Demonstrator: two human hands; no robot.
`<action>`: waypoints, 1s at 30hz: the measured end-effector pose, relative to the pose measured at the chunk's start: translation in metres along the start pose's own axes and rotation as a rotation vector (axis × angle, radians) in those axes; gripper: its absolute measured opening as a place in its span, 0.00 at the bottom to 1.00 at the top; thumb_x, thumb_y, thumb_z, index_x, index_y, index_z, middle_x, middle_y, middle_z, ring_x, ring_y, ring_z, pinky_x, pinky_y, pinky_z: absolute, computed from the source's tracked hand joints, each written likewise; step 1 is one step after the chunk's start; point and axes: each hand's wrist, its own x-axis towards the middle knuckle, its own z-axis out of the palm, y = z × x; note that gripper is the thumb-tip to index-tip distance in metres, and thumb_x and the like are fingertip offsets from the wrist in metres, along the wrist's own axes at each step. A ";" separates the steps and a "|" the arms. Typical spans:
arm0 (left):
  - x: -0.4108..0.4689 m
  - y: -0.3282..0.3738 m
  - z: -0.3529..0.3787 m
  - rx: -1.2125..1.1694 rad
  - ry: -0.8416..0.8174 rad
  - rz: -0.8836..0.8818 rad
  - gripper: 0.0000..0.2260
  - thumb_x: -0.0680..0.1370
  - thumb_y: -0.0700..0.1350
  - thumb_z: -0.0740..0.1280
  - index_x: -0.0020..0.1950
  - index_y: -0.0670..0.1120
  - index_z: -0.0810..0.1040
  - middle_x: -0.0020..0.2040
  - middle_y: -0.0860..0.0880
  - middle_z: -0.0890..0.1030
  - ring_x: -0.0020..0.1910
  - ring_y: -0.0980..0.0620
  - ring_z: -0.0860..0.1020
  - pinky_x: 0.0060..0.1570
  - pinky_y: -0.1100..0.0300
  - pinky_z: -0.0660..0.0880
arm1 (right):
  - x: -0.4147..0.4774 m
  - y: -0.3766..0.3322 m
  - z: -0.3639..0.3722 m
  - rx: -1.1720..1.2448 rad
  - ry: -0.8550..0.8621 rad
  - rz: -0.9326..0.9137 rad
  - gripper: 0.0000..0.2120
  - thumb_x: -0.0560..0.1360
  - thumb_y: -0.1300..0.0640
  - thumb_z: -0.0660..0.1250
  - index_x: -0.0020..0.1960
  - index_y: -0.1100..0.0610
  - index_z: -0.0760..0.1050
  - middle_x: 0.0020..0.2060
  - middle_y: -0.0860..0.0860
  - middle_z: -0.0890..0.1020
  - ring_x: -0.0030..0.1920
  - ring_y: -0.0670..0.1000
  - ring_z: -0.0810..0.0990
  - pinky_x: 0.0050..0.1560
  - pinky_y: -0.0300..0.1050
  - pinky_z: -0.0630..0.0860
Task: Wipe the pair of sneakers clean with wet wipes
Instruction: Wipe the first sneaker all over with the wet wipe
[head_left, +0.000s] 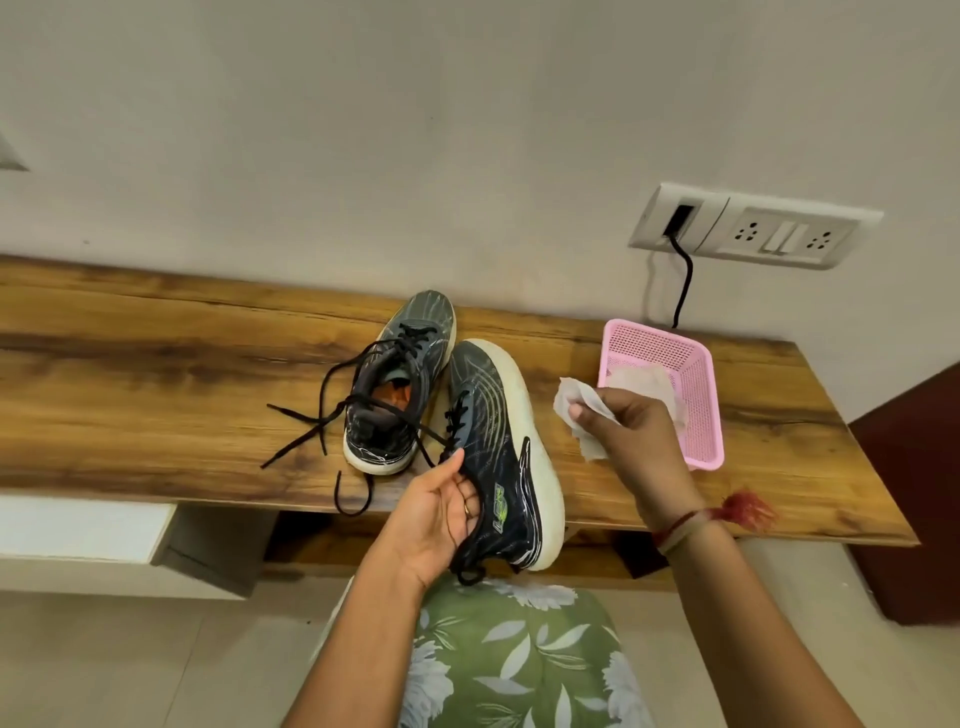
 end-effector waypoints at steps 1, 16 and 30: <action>0.000 0.000 0.001 0.018 0.004 0.002 0.15 0.80 0.46 0.57 0.58 0.41 0.78 0.49 0.41 0.84 0.44 0.48 0.82 0.59 0.50 0.73 | 0.004 0.002 0.002 -0.116 0.008 -0.047 0.05 0.73 0.61 0.70 0.46 0.54 0.82 0.38 0.48 0.82 0.39 0.45 0.77 0.41 0.42 0.74; 0.007 0.004 0.009 0.086 0.004 0.006 0.14 0.82 0.47 0.56 0.52 0.41 0.78 0.38 0.45 0.85 0.32 0.53 0.82 0.38 0.60 0.81 | -0.023 0.022 0.016 -0.895 -0.236 -0.621 0.19 0.70 0.70 0.67 0.58 0.57 0.79 0.55 0.51 0.81 0.54 0.55 0.77 0.56 0.50 0.75; 0.009 0.010 0.007 0.134 0.047 0.063 0.13 0.81 0.45 0.57 0.49 0.42 0.79 0.37 0.46 0.84 0.33 0.52 0.80 0.33 0.63 0.78 | -0.018 0.026 0.007 -0.991 -0.306 -0.751 0.22 0.64 0.69 0.74 0.56 0.59 0.80 0.54 0.54 0.82 0.52 0.57 0.80 0.51 0.50 0.78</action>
